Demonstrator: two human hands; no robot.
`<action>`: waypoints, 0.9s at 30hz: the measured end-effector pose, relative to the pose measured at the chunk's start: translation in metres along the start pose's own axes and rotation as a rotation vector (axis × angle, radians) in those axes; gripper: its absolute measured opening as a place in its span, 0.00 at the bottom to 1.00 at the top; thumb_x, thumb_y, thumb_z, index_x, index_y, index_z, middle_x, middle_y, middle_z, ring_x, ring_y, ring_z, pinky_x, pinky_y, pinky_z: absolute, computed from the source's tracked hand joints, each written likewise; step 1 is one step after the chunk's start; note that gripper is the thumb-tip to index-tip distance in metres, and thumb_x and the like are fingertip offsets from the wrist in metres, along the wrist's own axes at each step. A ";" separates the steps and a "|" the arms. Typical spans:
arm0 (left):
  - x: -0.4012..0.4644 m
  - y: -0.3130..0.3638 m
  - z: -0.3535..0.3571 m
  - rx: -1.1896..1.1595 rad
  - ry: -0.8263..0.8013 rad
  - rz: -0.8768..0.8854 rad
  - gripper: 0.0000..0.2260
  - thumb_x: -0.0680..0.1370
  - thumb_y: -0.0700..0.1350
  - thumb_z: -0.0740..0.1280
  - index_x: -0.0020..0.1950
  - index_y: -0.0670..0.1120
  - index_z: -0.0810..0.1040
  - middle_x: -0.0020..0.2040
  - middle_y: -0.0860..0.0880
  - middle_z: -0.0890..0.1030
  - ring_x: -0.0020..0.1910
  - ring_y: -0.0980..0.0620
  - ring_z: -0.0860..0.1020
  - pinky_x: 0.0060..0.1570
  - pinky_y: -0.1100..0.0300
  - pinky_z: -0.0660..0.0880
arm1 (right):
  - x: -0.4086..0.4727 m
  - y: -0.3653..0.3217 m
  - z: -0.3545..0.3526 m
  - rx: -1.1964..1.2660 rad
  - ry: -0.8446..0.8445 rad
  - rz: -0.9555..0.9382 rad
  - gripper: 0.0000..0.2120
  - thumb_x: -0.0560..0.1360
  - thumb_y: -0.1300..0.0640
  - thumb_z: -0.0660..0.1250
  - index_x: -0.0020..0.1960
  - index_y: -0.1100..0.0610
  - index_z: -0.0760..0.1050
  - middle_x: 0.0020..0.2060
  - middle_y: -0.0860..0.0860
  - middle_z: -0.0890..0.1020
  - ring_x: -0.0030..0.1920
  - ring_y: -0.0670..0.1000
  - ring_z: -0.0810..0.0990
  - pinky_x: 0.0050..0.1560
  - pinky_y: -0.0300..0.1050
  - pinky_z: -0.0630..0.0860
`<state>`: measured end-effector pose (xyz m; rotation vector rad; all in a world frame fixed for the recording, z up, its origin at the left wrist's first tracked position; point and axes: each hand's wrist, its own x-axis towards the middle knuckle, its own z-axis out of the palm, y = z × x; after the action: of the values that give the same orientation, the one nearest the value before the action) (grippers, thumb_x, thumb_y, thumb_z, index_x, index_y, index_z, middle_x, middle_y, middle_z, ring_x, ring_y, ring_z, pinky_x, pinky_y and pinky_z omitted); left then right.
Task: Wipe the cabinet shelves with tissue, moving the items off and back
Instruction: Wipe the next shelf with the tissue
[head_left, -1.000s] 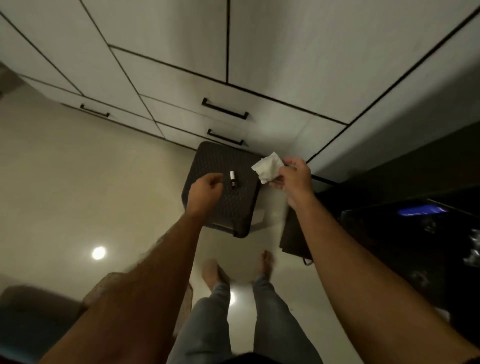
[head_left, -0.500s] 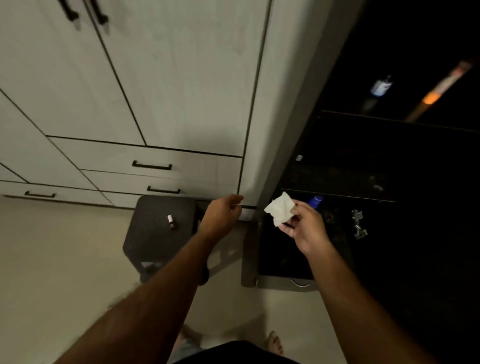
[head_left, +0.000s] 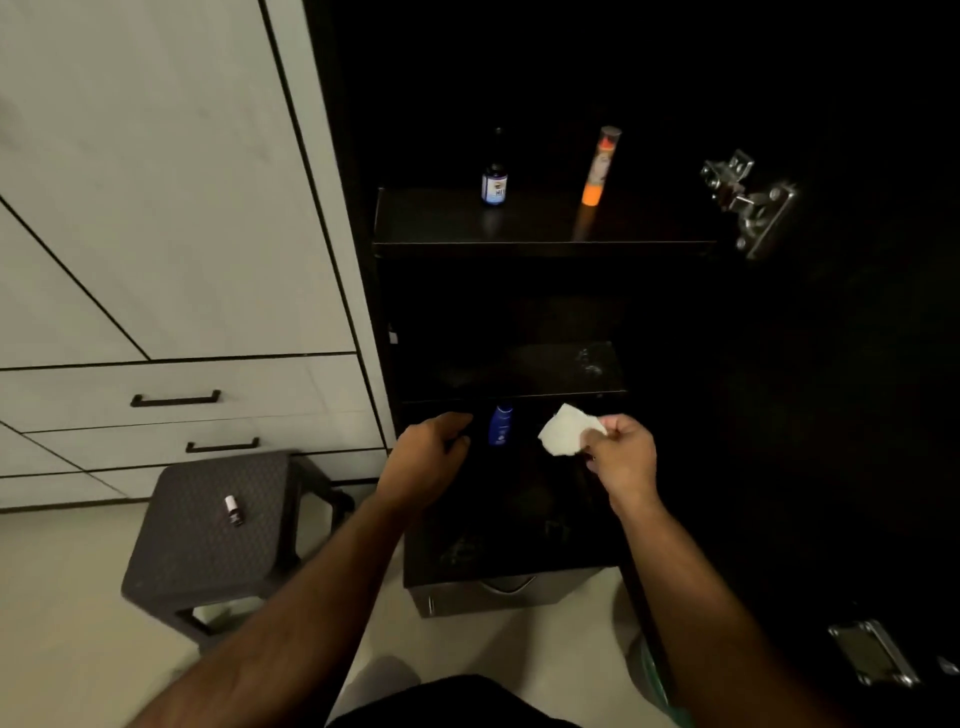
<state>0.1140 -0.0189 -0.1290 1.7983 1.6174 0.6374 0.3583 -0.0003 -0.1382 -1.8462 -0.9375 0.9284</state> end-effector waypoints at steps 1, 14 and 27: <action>0.006 0.002 0.000 0.010 0.001 0.009 0.17 0.81 0.47 0.62 0.70 0.52 0.71 0.58 0.49 0.80 0.51 0.55 0.79 0.52 0.57 0.78 | 0.008 -0.004 0.000 -0.110 0.051 -0.067 0.03 0.72 0.60 0.70 0.43 0.53 0.78 0.39 0.50 0.83 0.40 0.52 0.83 0.43 0.50 0.81; 0.088 0.010 -0.023 0.051 0.006 0.137 0.20 0.80 0.48 0.64 0.73 0.53 0.69 0.67 0.51 0.76 0.65 0.51 0.74 0.65 0.56 0.71 | 0.067 -0.064 0.051 -0.798 0.119 -0.531 0.05 0.74 0.58 0.68 0.45 0.59 0.81 0.46 0.55 0.83 0.49 0.57 0.82 0.45 0.46 0.76; 0.109 -0.008 -0.002 0.017 -0.092 0.231 0.20 0.78 0.48 0.66 0.71 0.52 0.72 0.64 0.48 0.78 0.64 0.50 0.76 0.65 0.52 0.72 | 0.032 -0.020 0.082 -1.129 -0.262 -0.350 0.31 0.80 0.44 0.47 0.79 0.52 0.42 0.78 0.47 0.40 0.77 0.47 0.37 0.75 0.59 0.34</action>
<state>0.1216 0.0897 -0.1394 2.0147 1.3710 0.6337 0.2968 0.0630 -0.1573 -2.3158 -2.1707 0.4086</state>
